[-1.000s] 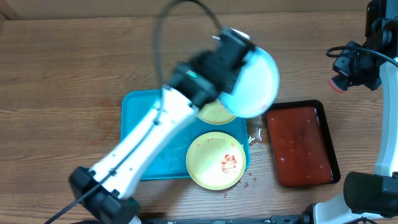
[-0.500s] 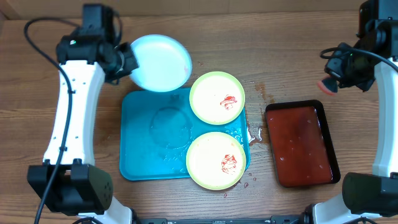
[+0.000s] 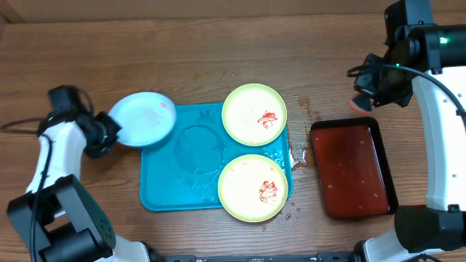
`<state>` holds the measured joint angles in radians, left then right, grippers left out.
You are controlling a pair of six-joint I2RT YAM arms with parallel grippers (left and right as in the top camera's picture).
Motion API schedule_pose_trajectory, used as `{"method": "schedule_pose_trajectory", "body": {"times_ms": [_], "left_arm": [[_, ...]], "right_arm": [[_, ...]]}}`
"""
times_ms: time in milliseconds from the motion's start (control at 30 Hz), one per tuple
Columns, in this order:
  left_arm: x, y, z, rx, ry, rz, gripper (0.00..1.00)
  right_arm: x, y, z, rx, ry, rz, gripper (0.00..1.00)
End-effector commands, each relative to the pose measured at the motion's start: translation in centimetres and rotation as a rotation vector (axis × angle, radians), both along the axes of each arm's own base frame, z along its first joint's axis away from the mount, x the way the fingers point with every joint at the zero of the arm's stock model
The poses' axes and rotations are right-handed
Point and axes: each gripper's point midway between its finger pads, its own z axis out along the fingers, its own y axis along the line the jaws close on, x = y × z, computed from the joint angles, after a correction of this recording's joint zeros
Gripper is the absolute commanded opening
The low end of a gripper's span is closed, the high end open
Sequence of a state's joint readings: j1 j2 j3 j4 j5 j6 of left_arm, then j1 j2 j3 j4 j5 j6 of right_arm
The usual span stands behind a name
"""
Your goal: Clean dirty plates on tray and stack at the side
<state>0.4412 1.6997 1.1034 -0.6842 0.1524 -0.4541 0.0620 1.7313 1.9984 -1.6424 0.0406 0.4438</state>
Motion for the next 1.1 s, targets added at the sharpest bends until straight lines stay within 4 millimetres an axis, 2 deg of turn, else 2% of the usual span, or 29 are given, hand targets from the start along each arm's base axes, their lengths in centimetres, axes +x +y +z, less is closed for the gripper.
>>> {"method": "schedule_pose_trajectory", "body": {"times_ms": [0, 267, 367, 467, 633, 667, 700, 800, 933, 1067], "left_arm": [[-1.4, 2.1, 0.1, -0.02, -0.024, 0.103, 0.04], [-4.4, 8.2, -0.1, 0.02, -0.035, 0.291, 0.04], [-6.1, 10.2, -0.7, 0.048, -0.003, 0.341, 0.05], [-7.5, 11.2, -1.6, 0.078, 0.057, 0.36, 0.04], [-7.9, 10.2, -3.8, 0.034, 0.12, 0.332, 0.06], [-7.9, 9.6, -4.4, 0.022, 0.142, 0.317, 0.2], [-7.8, 9.4, -4.6, 0.018, 0.149, 0.311, 0.29], [-7.6, 9.0, -4.8, 0.014, 0.155, 0.303, 0.46], [-7.6, 9.1, -4.0, 0.021, 0.141, 0.309, 0.51], [-7.5, 9.1, -1.7, 0.042, 0.104, 0.324, 0.51]], "right_arm": [[-0.1, 0.6, 0.8, 0.002, -0.023, 0.024, 0.04], [-0.9, 1.1, 0.6, -0.001, 0.007, 0.042, 0.04], [-1.0, 1.1, 0.6, -0.001, 0.012, 0.043, 0.04], [-1.1, 1.1, 0.6, -0.001, 0.014, 0.043, 0.04], [-1.0, 1.1, 0.6, -0.001, 0.013, 0.042, 0.04], [-1.0, 1.1, 0.6, -0.001, 0.013, 0.042, 0.04], [-1.0, 1.1, 0.6, -0.001, 0.013, 0.042, 0.04], [-1.0, 1.1, 0.6, -0.001, 0.013, 0.042, 0.04], [-1.1, 1.1, 0.6, -0.001, 0.013, 0.042, 0.04], [-1.0, 1.1, 0.6, -0.001, 0.013, 0.042, 0.04]]}}
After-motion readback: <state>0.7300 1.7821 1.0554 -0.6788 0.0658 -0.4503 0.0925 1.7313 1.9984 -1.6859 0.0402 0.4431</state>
